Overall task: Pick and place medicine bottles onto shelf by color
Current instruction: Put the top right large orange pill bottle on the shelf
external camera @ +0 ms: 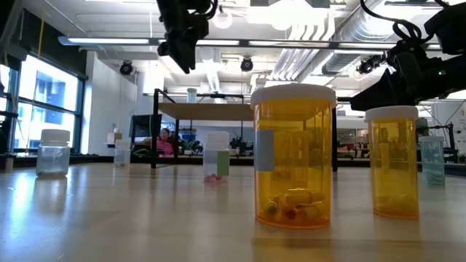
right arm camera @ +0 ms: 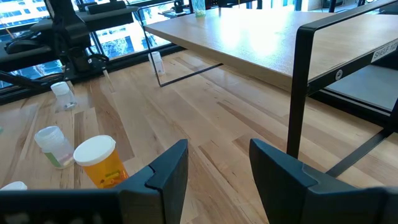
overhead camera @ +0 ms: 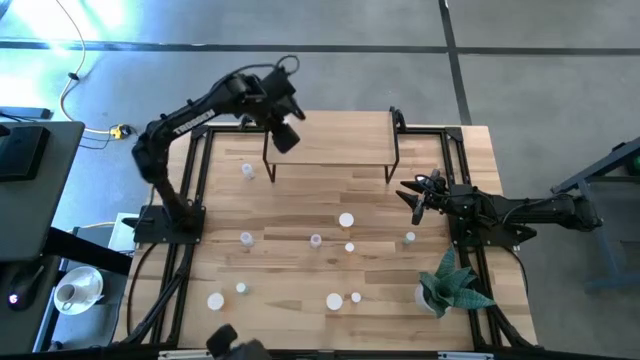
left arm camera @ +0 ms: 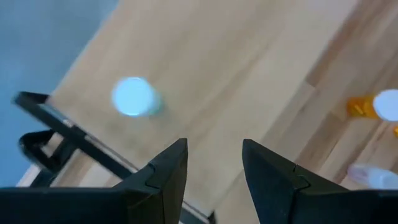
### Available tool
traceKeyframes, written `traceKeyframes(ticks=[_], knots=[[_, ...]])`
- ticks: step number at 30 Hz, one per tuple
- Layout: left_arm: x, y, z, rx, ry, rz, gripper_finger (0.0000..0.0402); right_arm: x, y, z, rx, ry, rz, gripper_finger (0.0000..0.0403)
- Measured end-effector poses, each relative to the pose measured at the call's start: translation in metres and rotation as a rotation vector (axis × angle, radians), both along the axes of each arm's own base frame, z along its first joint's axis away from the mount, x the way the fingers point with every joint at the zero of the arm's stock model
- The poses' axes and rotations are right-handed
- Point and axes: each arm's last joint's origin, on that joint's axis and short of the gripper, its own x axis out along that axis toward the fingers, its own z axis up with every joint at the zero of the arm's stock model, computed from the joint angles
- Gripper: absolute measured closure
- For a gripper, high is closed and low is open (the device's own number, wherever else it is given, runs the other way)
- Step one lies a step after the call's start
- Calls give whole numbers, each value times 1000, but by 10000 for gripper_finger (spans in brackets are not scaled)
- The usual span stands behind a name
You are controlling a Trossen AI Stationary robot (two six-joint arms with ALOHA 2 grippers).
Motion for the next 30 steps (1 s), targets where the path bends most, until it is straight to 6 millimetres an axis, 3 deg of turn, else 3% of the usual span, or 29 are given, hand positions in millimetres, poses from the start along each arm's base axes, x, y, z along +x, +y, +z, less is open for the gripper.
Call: traceKeyframes(ticks=[12, 30], knots=[[-14, -79, -17, 110, -242, -121, 257, 0, 0, 0, 0, 1, 0, 240], [3, -175, -100, 127, -686, -363, 257, 0, 0, 0, 0, 0, 0, 240]])
